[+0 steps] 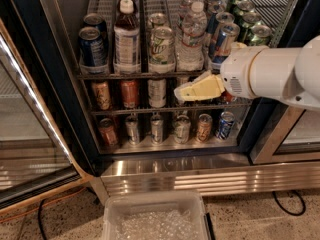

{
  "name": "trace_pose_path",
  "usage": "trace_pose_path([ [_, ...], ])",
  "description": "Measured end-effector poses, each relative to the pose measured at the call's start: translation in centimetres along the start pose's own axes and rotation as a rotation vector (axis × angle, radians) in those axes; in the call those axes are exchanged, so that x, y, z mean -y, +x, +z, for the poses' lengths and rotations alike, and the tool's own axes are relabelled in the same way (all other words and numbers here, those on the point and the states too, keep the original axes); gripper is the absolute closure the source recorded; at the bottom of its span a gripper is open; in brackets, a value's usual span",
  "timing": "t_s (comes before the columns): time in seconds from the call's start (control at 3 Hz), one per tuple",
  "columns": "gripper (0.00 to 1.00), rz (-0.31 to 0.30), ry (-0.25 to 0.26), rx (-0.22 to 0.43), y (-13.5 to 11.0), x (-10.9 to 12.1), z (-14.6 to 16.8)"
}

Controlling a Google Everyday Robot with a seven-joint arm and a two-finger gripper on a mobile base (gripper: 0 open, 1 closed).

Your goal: Pick water bottle from top shelf of fridge

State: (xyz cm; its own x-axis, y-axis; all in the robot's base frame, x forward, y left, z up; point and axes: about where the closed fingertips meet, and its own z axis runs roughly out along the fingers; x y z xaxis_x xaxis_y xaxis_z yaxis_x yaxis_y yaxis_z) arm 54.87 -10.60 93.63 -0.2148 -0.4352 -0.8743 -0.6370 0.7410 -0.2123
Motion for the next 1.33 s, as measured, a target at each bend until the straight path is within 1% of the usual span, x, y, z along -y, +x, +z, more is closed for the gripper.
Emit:
trace_pose_path([
  [0.33, 0.0, 0.044, 0.083, 0.056, -0.8, 1.2, 1.3],
  [0.67, 0.0, 0.045, 0.083, 0.056, -0.8, 1.2, 1.3],
  [1.0, 0.06, 0.068, 0.079, 0.065, -0.8, 0.9, 1.7],
  [1.33, 0.12, 0.077, 0.093, 0.084, -1.1, 1.0, 2.3],
])
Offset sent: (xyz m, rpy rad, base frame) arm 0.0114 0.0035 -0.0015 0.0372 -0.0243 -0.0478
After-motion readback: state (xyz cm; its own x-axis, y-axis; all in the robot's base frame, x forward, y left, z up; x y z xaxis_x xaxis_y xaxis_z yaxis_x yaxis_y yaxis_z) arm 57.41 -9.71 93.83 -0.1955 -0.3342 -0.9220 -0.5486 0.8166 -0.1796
